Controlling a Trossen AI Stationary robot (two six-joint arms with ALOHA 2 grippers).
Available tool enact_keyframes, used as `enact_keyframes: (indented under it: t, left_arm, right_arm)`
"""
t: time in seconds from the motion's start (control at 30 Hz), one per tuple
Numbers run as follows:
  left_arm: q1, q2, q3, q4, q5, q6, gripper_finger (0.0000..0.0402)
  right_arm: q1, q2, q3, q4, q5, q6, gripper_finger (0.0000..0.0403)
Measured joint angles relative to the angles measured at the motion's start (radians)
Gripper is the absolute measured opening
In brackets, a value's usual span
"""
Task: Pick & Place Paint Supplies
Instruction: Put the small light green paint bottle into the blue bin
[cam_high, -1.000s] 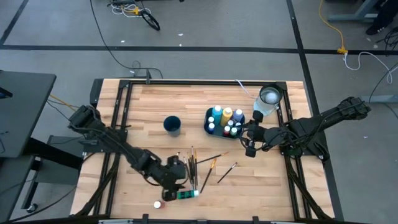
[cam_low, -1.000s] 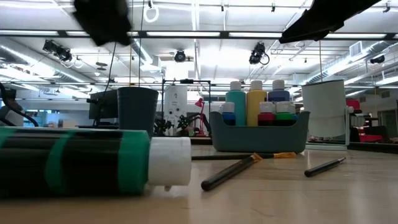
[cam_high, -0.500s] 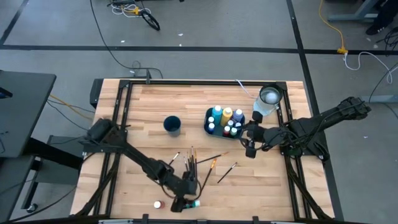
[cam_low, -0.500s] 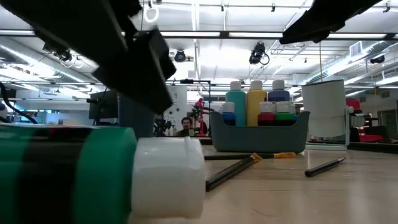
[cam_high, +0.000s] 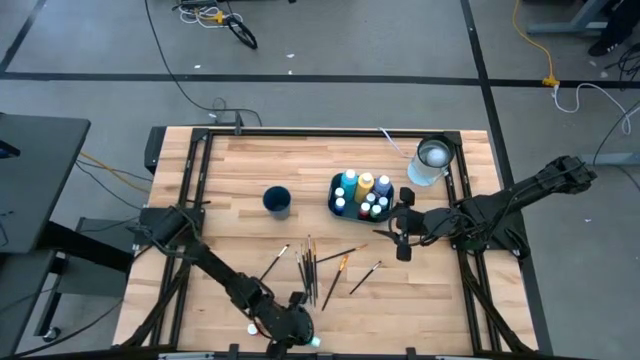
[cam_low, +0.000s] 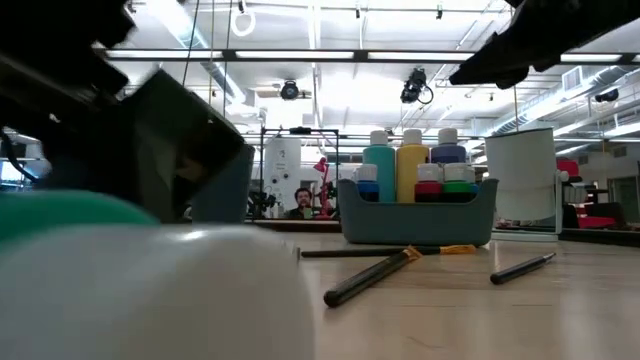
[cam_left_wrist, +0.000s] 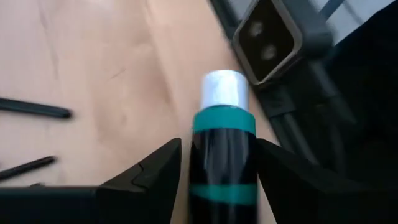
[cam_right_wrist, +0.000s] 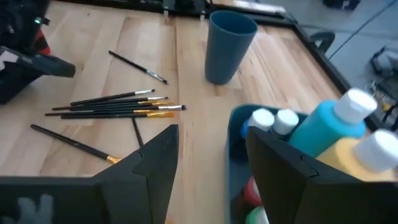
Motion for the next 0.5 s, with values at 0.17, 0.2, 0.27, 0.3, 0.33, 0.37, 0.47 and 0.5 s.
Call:
enact_keyframes:
  t: [0.17, 0.2, 0.27, 0.3, 0.33, 0.37, 0.47, 0.5]
  left_arm:
    - [0.048, 0.0, 0.0, -0.018, 0.053, 0.076, 0.021]
    - [0.057, 0.0, 0.0, -0.015, 0.065, 0.088, 0.021]
    - [0.074, 0.0, 0.0, -0.015, 0.088, 0.103, 0.0205]
    - [0.08, 0.0, 0.0, -0.017, 0.103, 0.104, 0.0198]
    - [0.086, 0.0, 0.0, -0.017, 0.111, 0.105, 0.0189]
    - [0.09, 0.0, 0.0, -0.016, 0.115, 0.105, 0.0178]
    - [0.095, 0.0, 0.0, -0.013, 0.119, 0.108, 0.0148]
    - [0.098, 0.0, 0.0, -0.012, 0.118, 0.109, 0.0147]
  right_arm:
    - [0.0, 0.0, 0.0, 0.056, -0.001, -0.057, 0.0191]
    - [0.0, 0.0, 0.0, 0.061, -0.009, -0.057, 0.0191]
    - [0.0, 0.0, 0.0, 0.07, -0.021, -0.056, 0.0191]
    - [0.0, 0.0, 0.0, 0.072, -0.03, -0.057, 0.0191]
    - [0.0, 0.0, 0.0, 0.072, -0.039, -0.058, 0.0191]
    - [0.0, 0.0, 0.0, 0.072, -0.043, -0.059, 0.0191]
    - [0.0, 0.0, 0.0, 0.08, -0.042, -0.059, 0.0191]
    - [0.0, 0.0, 0.0, 0.083, -0.042, -0.059, 0.0191]
